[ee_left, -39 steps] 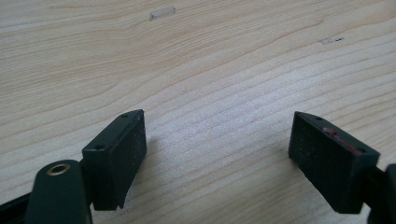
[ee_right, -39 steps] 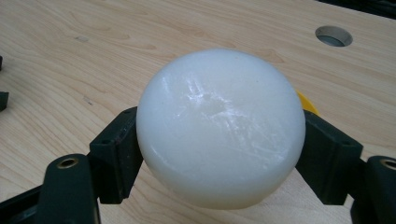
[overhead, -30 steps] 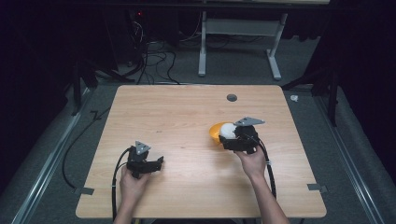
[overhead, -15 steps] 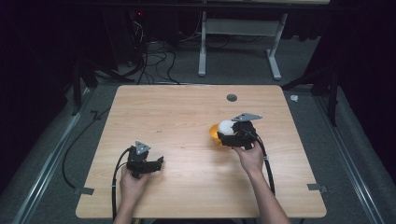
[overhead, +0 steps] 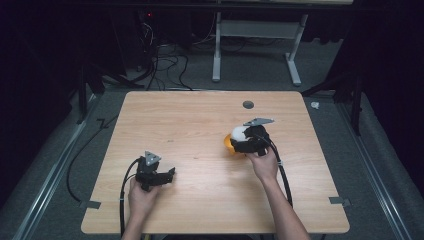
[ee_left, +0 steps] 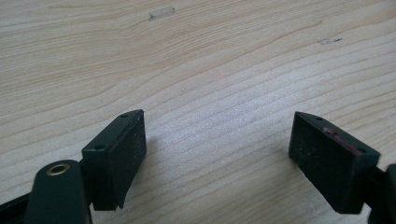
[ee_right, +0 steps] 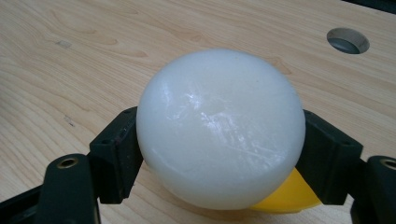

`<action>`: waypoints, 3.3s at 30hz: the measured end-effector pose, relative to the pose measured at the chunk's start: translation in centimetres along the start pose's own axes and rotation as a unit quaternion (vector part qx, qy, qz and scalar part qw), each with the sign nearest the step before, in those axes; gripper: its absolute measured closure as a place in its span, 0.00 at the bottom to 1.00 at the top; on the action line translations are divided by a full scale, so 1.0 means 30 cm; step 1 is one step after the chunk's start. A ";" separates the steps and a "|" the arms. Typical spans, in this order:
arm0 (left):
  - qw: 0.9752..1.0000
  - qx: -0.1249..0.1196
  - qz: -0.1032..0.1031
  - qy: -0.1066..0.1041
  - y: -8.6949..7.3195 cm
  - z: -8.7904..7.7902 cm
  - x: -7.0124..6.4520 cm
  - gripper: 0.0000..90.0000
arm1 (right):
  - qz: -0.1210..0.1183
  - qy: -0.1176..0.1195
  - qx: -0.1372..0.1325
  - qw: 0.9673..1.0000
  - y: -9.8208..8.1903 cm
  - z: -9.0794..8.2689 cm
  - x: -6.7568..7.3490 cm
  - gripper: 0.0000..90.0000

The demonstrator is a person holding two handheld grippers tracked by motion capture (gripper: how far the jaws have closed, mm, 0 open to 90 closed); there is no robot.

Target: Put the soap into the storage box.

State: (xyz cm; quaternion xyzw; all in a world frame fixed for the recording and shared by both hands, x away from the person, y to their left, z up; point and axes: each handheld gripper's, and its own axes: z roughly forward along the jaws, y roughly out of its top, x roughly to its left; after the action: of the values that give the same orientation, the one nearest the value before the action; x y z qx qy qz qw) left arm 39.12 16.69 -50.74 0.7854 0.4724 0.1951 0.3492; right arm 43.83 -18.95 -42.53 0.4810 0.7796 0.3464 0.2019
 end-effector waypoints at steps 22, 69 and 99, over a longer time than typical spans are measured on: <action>1.000 0.000 0.000 0.000 0.000 0.000 0.000 0.22 | 0.016 -0.012 0.026 0.999 -0.012 0.078 -0.027 0.27; 1.000 0.000 0.000 -0.001 0.000 0.000 0.001 0.22 | 0.036 -0.010 0.013 0.999 -0.012 0.060 -0.041 0.29; 1.000 0.000 0.000 0.000 0.000 0.000 0.000 0.22 | 0.031 -0.007 -0.023 0.999 -0.021 -0.036 -0.057 0.30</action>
State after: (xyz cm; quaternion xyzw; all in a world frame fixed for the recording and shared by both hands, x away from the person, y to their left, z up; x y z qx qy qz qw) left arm 39.13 16.69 -50.74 0.7856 0.4720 0.1952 0.3492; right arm 43.54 -21.02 -42.29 0.5029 0.7547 0.3668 0.2073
